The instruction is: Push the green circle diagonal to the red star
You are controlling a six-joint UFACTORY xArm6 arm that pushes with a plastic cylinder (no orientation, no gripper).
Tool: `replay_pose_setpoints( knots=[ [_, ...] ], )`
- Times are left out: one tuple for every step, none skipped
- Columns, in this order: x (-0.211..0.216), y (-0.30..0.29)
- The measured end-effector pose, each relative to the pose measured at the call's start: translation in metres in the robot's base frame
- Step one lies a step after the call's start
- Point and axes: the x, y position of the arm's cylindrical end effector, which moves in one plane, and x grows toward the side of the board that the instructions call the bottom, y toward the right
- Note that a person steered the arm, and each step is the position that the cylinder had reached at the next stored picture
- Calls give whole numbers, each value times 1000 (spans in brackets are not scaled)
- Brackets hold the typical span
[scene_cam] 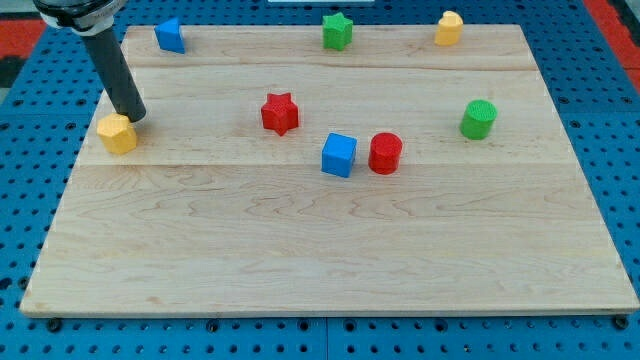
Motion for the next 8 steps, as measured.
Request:
replay_pose_setpoints(
  knots=[
    [0,-2],
    [0,-2],
    [0,-2],
    [-21,31],
    [-48,101],
    [-48,208],
    [-56,352],
    [-59,478]
  ],
)
